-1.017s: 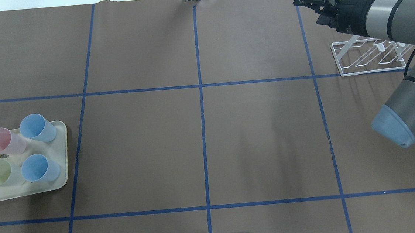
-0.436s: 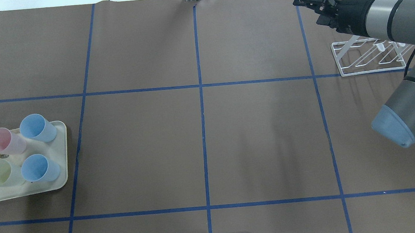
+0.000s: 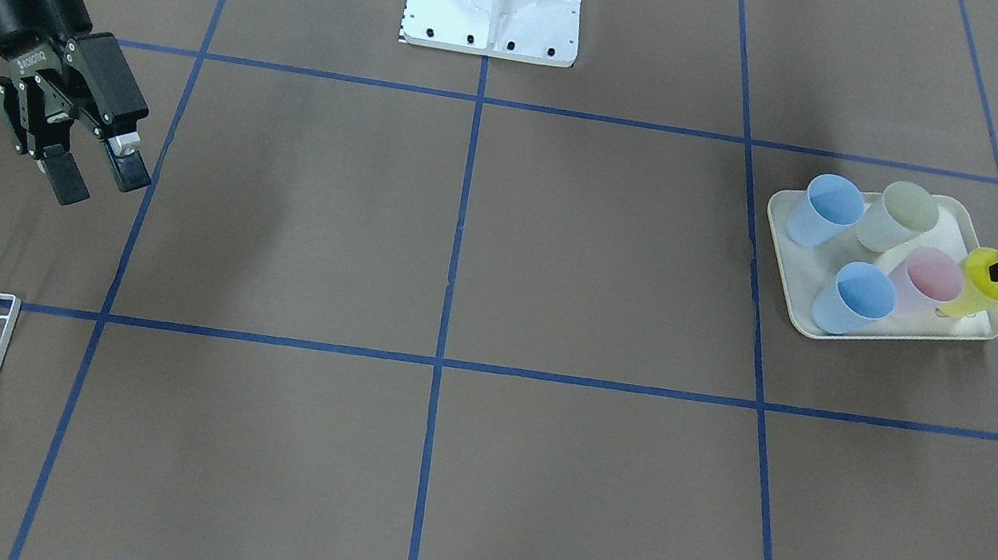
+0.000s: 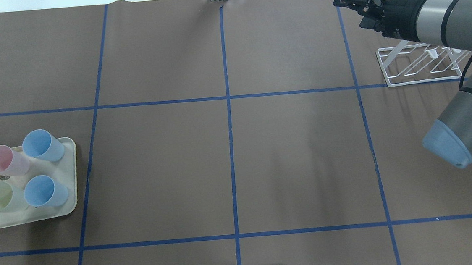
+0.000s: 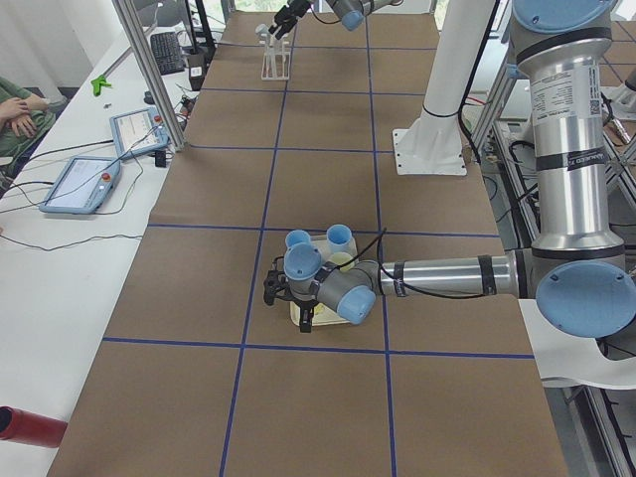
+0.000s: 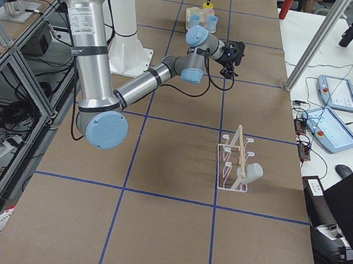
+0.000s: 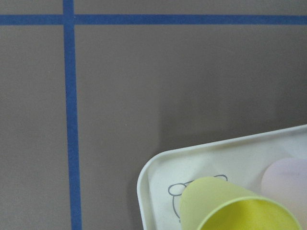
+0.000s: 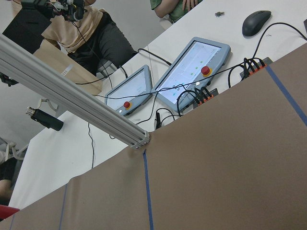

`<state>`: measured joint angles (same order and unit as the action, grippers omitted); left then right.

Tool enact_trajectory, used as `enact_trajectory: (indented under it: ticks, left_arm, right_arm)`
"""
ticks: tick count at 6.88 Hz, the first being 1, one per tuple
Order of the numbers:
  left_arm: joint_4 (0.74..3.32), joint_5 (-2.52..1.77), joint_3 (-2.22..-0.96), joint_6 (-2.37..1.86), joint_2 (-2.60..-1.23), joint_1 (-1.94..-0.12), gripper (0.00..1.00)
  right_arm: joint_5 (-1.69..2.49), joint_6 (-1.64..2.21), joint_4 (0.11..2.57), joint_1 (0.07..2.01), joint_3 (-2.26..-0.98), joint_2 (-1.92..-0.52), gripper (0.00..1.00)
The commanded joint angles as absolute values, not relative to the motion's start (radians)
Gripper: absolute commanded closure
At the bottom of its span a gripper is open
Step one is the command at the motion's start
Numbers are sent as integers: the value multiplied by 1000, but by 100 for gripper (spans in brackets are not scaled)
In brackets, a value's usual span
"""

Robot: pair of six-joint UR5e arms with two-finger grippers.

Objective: Transfer IKEA cup to right arm and place on rack

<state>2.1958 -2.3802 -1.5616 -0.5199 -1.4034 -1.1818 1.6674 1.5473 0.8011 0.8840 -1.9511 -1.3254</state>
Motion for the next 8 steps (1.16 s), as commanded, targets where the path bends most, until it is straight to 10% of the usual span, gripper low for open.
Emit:
enact_trajectory:
  ticks: [1, 4, 8]
  left_arm:
    - [2203, -2382, -1559, -522, -1401, -1172, 51]
    - [2203, -2379, -1560, -522, -1404, -1169, 100]
    - [2189, -2434, -1678, -517, -1335, -1332, 100]
  right_arm:
    - [1667, 1548, 801, 884, -1950, -1325, 1]
    - [1667, 1546, 801, 882, -1945, -1327, 1]
    - [1667, 1546, 801, 879, -1945, -1325, 1]
